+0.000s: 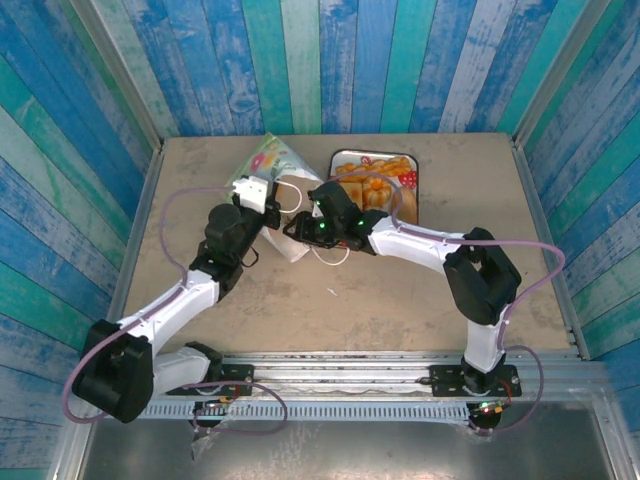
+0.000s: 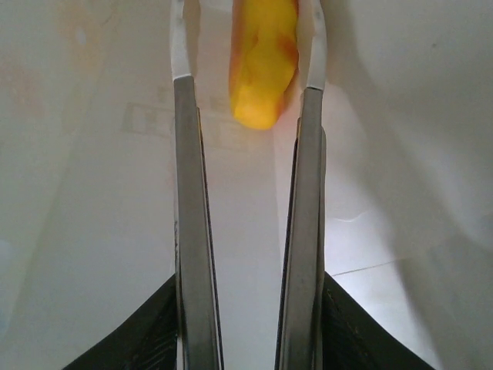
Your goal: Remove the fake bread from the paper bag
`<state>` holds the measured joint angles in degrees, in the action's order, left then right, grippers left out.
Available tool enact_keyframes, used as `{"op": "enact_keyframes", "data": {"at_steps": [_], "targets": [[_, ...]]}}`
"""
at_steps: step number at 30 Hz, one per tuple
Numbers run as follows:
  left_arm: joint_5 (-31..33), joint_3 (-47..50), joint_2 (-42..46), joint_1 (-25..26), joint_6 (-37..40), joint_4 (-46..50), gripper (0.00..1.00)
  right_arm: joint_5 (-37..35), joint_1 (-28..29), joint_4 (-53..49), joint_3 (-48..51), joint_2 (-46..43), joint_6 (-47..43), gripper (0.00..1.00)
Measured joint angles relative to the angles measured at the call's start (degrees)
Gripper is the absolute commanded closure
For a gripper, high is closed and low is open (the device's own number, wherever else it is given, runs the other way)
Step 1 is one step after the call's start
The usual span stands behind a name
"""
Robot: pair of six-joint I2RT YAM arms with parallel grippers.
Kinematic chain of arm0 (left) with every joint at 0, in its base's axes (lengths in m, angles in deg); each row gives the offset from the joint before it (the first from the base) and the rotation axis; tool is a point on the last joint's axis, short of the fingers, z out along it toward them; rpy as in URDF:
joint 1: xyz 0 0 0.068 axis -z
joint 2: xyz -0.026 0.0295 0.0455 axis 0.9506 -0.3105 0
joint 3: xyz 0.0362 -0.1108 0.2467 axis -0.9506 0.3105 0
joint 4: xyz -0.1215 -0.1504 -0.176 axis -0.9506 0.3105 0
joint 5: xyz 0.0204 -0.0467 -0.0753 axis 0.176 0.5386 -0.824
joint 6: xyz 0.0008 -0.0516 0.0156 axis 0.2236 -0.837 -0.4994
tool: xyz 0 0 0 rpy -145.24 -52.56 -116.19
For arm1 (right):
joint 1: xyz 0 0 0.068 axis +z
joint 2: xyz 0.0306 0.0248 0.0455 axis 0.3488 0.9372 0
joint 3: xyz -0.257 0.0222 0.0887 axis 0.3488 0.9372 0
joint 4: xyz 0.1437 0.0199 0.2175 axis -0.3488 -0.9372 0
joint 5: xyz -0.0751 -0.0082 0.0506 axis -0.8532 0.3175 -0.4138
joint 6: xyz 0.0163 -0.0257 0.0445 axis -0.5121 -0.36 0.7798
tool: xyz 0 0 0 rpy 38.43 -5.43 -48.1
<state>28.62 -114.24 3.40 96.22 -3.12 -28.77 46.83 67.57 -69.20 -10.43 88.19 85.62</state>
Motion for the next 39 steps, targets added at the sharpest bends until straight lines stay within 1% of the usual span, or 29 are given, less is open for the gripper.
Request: {"op": "enact_keyframes", "data": {"at_steps": [3,9,18,22,23,27,31,35,39], "targets": [[-0.6,0.2,0.6,0.0,0.4,-1.0,1.0,0.0,0.0,2.0,0.7,-0.2,0.4,0.55],[-1.9,0.5,1.5,0.0,0.4,-2.1,1.0,0.0,-0.1,5.1,2.0,-0.8,1.2,0.54],[-3.4,0.0,1.5,-0.1,0.3,-1.7,1.0,2.9,-0.4,12.0,3.5,-0.8,2.0,0.5],[-5.1,-1.1,1.5,-0.2,0.2,-1.6,1.0,3.4,-0.5,13.6,3.5,-0.8,2.1,0.5],[-5.5,-1.2,1.5,-0.2,0.1,-1.6,1.0,3.4,-0.5,13.6,3.5,-0.8,2.1,0.51],[-6.9,-1.5,1.5,-0.3,0.1,-1.1,1.0,3.3,-0.5,13.7,3.3,-0.1,2.6,0.68],[-7.0,-1.9,1.5,-0.4,0.6,0.6,1.0,3.3,-0.5,13.9,3.3,0.4,2.4,0.8],[-6.7,-1.9,1.5,-0.4,1.6,1.3,1.0,2.5,-0.5,13.9,3.8,0.3,1.6,0.87],[-6.8,-1.9,1.5,-1.3,2.6,1.8,1.0,1.7,-0.5,13.7,5.6,-0.8,0.6,0.93]]}}
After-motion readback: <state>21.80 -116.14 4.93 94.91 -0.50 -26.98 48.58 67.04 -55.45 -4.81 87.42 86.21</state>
